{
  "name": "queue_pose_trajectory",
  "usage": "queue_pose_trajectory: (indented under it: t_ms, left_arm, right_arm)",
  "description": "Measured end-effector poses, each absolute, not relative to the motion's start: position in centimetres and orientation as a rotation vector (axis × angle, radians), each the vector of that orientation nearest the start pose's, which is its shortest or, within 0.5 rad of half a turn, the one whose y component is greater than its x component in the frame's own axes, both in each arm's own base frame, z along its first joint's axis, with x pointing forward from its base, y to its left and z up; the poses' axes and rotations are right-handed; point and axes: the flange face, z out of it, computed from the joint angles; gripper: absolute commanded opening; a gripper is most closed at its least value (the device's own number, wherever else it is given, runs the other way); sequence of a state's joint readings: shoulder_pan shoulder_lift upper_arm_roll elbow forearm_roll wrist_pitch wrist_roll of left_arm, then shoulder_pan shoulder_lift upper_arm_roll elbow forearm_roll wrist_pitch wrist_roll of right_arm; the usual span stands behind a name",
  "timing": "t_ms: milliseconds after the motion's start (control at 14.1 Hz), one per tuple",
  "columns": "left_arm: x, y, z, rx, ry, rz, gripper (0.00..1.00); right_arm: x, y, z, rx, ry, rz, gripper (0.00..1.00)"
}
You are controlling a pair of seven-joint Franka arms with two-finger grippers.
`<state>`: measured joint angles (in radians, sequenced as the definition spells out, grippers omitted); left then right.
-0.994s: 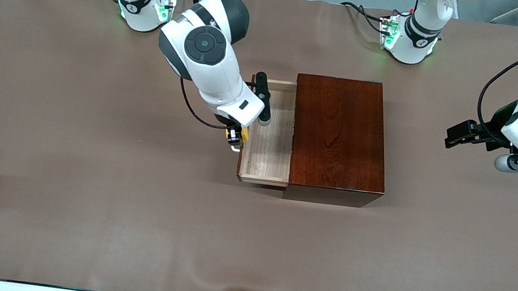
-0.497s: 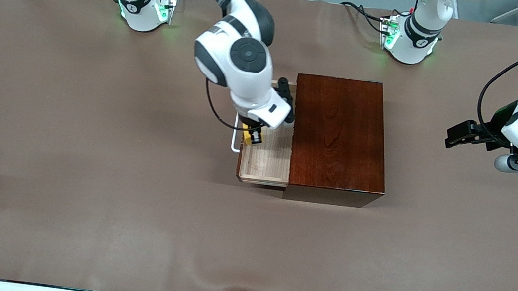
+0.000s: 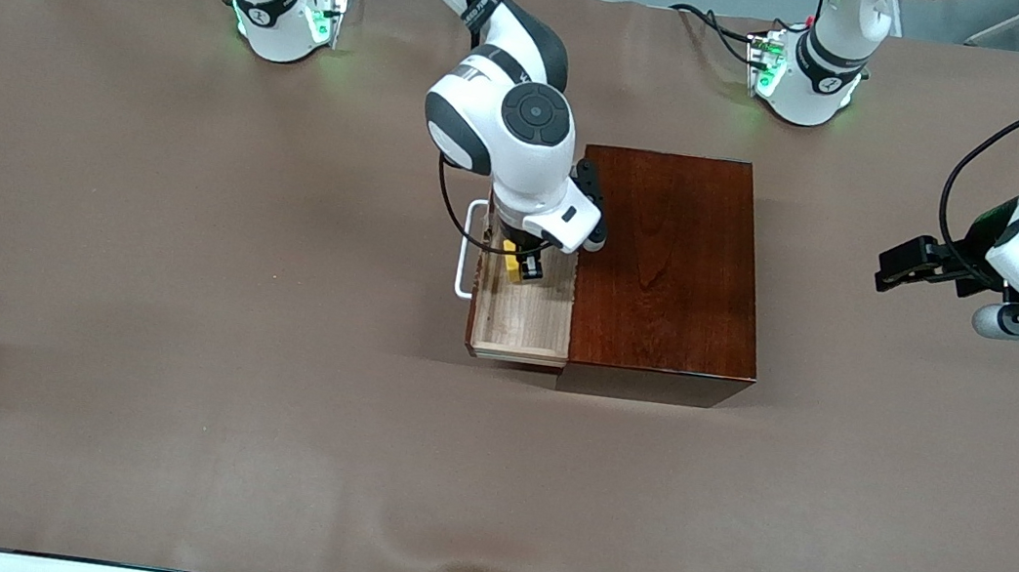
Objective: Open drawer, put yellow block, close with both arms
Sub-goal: 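Lower the cube into the drawer and open the right gripper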
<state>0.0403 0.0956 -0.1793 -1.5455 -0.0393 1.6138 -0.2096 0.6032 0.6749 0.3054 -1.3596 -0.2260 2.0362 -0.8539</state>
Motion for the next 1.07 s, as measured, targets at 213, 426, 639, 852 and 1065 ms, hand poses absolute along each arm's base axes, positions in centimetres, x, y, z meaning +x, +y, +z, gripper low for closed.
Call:
queue_pose_trajectory:
  t_ms: [213,426,639,852,1065]
  left_arm:
    - [58.0,-8.0,58.7,-3.19,-0.117,0.056,1.0]
    - [58.0,-8.0,58.7,-3.19,-0.119,0.055,1.0]
    - [58.0,-8.0,58.7,-3.19,-0.118,0.055,1.0]
    - [58.0,-8.0,58.7,-3.19,-0.118,0.055,1.0]
    - [58.0,-8.0,58.7,-3.19,-0.118,0.055,1.0]
  right_arm:
    - [49.4,54.0,33.5,1.985,2.419,0.053,0.93]
    - [48.8,54.6,32.8,2.014,2.386,0.042,1.0]
    - [48.8,54.7,33.0,2.017,2.378,0.05,1.0]
    - [49.6,54.4,33.9,2.027,2.361,0.067,1.0]
    - [50.5,53.5,36.6,2.077,2.301,0.063,1.0]
